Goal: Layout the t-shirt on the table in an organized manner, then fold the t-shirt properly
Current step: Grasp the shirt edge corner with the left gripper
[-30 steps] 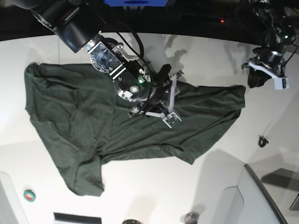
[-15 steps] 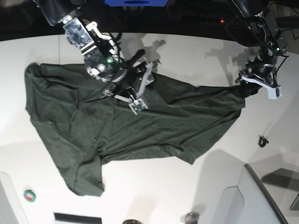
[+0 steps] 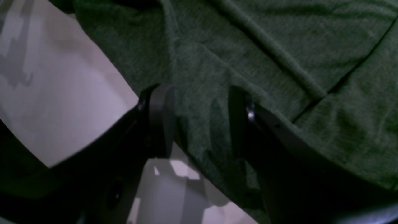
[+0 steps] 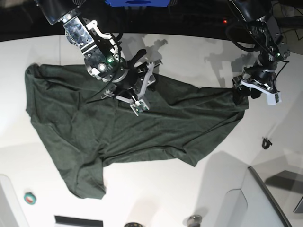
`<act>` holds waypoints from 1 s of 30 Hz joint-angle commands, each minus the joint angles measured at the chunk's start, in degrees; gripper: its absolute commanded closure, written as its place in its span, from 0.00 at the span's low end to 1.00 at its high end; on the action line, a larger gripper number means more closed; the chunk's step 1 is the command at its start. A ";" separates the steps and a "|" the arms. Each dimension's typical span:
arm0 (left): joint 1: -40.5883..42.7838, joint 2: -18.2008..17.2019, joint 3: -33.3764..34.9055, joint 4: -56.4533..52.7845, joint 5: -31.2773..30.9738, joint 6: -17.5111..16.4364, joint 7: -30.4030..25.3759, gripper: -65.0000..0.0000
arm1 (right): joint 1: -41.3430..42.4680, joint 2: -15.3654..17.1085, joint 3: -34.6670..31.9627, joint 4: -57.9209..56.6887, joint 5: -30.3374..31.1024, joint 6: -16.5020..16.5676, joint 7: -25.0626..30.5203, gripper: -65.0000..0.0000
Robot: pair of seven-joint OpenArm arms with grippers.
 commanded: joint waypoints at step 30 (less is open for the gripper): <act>-2.69 -0.63 -0.05 -2.72 -1.10 1.36 -1.26 1.00 | 0.64 0.91 -0.02 1.05 0.29 0.36 1.08 0.60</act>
